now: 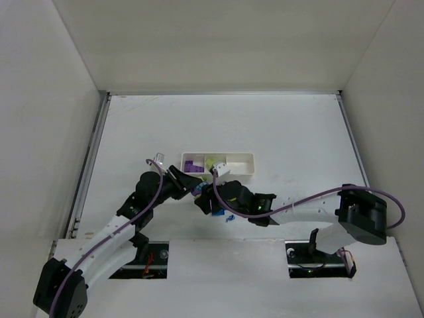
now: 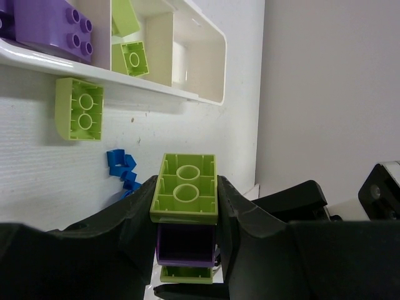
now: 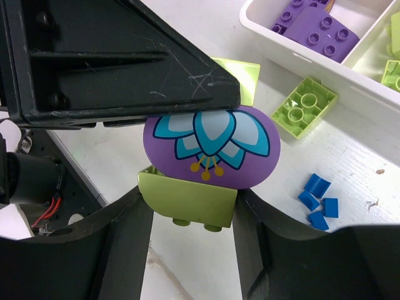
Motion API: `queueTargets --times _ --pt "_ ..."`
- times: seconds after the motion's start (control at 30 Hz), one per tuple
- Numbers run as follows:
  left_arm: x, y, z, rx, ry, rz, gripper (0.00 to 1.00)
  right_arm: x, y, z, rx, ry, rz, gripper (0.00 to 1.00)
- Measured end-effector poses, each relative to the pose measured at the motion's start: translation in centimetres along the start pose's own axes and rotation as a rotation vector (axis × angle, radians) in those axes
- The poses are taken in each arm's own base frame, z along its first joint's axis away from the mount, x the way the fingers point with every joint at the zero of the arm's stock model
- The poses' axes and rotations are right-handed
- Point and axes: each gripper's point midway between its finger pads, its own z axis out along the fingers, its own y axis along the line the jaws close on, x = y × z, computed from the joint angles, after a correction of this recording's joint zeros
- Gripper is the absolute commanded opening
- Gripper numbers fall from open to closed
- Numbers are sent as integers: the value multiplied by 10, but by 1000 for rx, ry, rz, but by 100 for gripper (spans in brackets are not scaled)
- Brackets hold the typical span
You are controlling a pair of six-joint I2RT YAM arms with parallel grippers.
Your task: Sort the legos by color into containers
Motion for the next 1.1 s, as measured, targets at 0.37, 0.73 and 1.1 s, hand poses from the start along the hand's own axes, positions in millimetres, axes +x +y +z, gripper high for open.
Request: queueTargets --times 0.37,0.73,1.1 --pt "-8 0 -2 11 -4 -12 16 -5 1 -1 0 -21 15 43" --pt "-40 3 -2 -9 -89 -14 16 -3 0 -22 -21 -35 50 43" --pt "-53 2 5 -36 -111 18 19 -11 -1 -30 -28 -55 60 44"
